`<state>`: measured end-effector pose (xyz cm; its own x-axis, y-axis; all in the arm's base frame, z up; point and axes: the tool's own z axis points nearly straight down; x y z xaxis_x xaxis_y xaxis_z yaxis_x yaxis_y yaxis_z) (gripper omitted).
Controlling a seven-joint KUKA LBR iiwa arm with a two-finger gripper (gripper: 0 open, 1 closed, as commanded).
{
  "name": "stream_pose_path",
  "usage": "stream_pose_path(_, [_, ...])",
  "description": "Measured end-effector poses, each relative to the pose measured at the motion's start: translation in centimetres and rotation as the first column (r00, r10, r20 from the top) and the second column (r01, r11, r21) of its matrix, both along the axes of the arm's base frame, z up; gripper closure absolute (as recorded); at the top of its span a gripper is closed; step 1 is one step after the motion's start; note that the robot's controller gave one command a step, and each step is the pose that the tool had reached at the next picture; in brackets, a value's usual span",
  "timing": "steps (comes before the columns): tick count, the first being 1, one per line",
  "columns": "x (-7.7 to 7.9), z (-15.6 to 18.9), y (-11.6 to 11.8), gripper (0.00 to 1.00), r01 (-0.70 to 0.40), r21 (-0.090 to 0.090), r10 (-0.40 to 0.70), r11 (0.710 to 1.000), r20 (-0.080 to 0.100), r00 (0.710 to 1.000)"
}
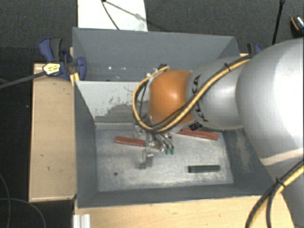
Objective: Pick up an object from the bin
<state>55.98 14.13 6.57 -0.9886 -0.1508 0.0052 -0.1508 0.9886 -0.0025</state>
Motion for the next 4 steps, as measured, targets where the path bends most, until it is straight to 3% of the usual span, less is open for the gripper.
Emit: stream_pose_path(4, [0.25,0.23,0.16,0.00,0.042,0.006,-0.042,0.999,0.008,0.999])
